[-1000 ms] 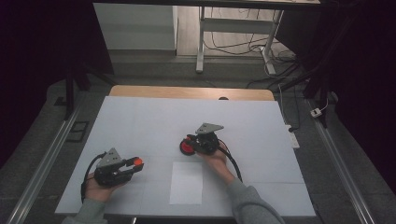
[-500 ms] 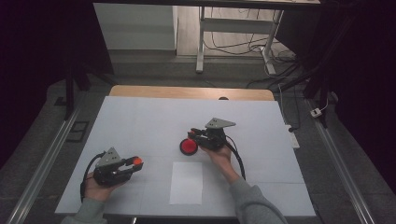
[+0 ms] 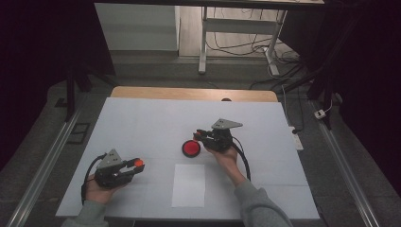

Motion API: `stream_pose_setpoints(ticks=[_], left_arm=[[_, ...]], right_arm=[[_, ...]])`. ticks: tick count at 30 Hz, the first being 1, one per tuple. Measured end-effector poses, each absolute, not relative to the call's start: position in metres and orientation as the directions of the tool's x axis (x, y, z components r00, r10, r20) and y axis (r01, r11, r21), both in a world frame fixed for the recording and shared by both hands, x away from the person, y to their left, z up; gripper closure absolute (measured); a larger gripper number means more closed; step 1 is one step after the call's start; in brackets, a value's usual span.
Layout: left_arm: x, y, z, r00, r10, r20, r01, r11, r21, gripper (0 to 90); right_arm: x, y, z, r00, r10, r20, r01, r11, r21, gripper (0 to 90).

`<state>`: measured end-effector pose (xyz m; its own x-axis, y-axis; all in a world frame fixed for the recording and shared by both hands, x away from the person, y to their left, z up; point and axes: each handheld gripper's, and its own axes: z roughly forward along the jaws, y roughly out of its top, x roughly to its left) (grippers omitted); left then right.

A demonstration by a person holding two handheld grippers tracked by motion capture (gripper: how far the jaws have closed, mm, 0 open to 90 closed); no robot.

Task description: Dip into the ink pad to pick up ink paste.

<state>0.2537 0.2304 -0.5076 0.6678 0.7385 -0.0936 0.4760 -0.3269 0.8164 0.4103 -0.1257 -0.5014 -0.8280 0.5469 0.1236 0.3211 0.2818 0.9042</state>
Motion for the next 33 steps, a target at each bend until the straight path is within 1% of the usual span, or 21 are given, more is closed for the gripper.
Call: stream_pose_setpoints(ticks=[9,18,33], left_arm=[[0.252,0.230,-0.508,0.671,0.736,-0.095,0.474,-0.326,0.818,64.7],[0.249,0.229,-0.505,0.668,0.737,-0.100,0.470,-0.314,0.825,64.7],[0.251,0.230,-0.505,0.672,0.734,-0.103,0.469,-0.313,0.826,64.8]], right_arm=[[0.405,-0.131,-0.497,-0.828,0.549,0.114,0.314,0.285,0.906,73.6],[0.392,-0.137,-0.490,-0.834,0.543,0.104,0.295,0.278,0.914,73.6],[0.379,-0.160,-0.480,-0.824,0.557,0.102,0.287,0.256,0.923,73.6]])
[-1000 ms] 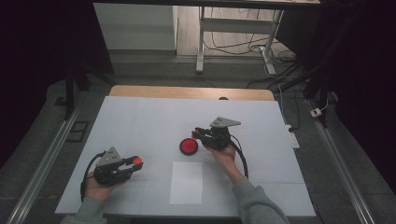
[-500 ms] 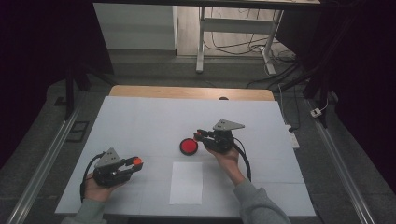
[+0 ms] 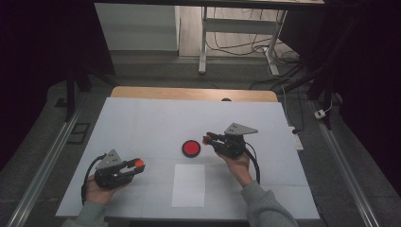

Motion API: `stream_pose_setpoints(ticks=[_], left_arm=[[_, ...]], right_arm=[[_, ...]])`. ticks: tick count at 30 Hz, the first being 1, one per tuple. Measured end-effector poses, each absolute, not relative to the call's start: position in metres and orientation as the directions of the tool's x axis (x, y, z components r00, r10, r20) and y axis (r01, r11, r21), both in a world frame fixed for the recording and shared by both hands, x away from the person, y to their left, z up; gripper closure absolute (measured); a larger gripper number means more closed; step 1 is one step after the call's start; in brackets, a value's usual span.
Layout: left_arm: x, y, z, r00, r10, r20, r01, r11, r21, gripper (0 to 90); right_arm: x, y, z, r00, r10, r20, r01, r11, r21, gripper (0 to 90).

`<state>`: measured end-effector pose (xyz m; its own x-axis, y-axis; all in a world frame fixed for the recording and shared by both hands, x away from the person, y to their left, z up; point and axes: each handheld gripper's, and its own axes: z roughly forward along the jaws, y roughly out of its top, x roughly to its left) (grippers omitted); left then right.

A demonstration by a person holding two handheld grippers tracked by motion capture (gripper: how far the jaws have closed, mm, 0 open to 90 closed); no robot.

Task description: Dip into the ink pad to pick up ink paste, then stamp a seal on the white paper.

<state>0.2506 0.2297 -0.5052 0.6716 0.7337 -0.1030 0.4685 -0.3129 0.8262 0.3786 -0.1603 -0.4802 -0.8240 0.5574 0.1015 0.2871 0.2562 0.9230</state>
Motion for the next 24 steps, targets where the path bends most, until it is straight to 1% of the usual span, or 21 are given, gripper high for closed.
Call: stream_pose_setpoints(ticks=[24], left_arm=[[0.250,0.230,-0.504,0.670,0.735,-0.106,0.468,-0.307,0.829,64.7]], right_arm=[[0.356,-0.178,-0.473,-0.832,0.544,0.112,0.280,0.237,0.930,73.6]])
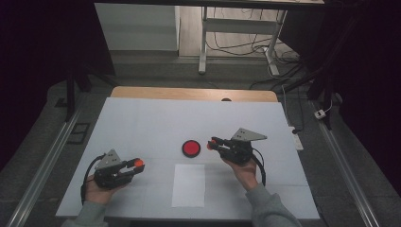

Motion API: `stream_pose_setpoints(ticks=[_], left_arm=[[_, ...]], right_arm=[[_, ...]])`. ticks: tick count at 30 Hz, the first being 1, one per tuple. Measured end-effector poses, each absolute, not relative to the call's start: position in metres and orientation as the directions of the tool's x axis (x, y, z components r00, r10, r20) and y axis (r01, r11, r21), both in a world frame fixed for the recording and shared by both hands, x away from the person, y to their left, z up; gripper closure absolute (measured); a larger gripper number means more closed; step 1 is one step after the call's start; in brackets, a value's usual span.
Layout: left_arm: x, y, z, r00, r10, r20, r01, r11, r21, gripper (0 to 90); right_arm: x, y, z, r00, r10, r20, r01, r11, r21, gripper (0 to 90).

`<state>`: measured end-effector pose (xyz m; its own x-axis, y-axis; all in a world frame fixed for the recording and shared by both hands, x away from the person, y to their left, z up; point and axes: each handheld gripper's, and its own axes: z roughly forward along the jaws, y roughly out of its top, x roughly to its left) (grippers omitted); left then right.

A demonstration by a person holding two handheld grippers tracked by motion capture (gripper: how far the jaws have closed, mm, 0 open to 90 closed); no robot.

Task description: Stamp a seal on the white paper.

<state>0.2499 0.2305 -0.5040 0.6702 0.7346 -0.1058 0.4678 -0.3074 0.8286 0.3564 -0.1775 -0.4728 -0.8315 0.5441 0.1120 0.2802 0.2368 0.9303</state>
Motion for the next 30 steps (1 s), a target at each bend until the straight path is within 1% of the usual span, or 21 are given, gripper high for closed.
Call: stream_pose_setpoints(ticks=[13,20,30], left_arm=[[0.251,0.230,-0.504,0.673,0.732,-0.106,0.467,-0.309,0.829,64.7],[0.252,0.231,-0.505,0.677,0.727,-0.113,0.465,-0.304,0.831,64.7],[0.255,0.231,-0.505,0.681,0.723,-0.116,0.466,-0.306,0.830,64.7]], right_arm=[[0.344,-0.187,-0.468,-0.844,0.524,0.109,0.268,0.237,0.934,73.6],[0.342,-0.181,-0.469,-0.859,0.497,0.120,0.274,0.249,0.929,73.5],[0.338,-0.178,-0.467,-0.861,0.496,0.111,0.265,0.251,0.931,73.5]])
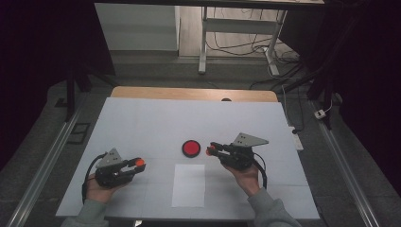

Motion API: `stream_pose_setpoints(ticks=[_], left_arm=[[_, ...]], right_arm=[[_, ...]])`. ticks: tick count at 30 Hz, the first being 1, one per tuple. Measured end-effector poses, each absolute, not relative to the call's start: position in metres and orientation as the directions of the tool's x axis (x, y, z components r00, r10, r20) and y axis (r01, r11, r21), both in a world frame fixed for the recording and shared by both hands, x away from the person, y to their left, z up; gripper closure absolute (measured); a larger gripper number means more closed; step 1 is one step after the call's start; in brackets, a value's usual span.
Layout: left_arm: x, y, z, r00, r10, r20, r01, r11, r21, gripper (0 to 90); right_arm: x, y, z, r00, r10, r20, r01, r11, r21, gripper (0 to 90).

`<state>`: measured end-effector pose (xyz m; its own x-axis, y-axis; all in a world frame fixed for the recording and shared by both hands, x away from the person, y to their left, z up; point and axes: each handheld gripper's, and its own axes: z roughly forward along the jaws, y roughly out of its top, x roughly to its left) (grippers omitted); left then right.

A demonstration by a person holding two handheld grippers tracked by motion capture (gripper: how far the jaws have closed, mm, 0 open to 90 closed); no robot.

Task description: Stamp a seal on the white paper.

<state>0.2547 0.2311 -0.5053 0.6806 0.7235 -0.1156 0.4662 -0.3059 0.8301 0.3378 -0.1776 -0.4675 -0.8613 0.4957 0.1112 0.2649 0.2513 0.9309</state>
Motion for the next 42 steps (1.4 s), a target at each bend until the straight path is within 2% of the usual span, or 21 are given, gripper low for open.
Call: stream_pose_setpoints(ticks=[16,42], left_arm=[[0.259,0.228,-0.506,0.686,0.719,-0.109,0.465,-0.318,0.826,64.7],[0.258,0.227,-0.506,0.686,0.719,-0.111,0.467,-0.318,0.825,64.7]], right_arm=[[0.331,-0.172,-0.473,-0.870,0.484,0.096,0.268,0.300,0.916,73.5],[0.306,-0.141,-0.491,-0.923,0.365,0.124,0.270,0.385,0.883,73.4]])
